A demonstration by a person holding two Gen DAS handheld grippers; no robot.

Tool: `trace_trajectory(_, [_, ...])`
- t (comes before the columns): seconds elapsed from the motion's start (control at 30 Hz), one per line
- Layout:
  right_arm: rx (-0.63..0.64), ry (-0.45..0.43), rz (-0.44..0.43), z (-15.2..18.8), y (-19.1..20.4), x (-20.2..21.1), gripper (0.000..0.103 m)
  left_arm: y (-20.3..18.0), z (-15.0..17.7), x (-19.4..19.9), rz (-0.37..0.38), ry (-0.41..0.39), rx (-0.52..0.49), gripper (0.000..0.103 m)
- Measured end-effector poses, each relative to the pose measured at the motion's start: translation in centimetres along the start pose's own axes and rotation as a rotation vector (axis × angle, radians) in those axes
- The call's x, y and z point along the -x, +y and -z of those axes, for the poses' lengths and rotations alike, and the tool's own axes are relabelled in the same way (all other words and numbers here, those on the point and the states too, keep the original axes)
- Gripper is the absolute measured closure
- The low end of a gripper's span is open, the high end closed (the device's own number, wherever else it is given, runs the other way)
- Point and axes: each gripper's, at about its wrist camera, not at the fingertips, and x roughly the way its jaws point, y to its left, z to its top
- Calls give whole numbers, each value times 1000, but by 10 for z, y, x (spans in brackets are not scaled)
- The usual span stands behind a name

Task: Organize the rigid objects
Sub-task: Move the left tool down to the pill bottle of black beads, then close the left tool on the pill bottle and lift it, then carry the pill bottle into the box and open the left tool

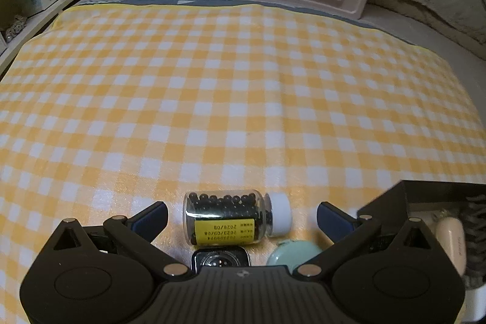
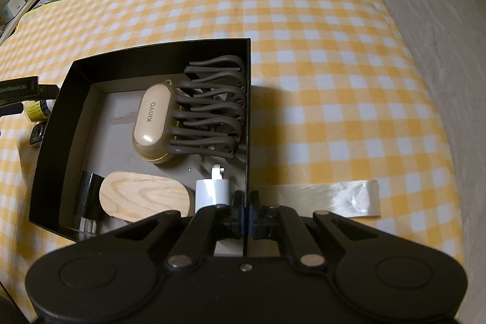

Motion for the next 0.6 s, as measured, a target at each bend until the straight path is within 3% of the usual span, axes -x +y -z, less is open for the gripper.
trace_trajectory(0.17, [0,0,0,0,0,0,99,0,-1,-10,-17,43,9,26])
trace_trajectory(0.4, [0,0,0,0,0,0,99,11,-5,-13,-23,26,-15,27])
trace_trajectory(0.6, [1,0,1,0,0,0,99,8,-22,33,58,-90,-32,27])
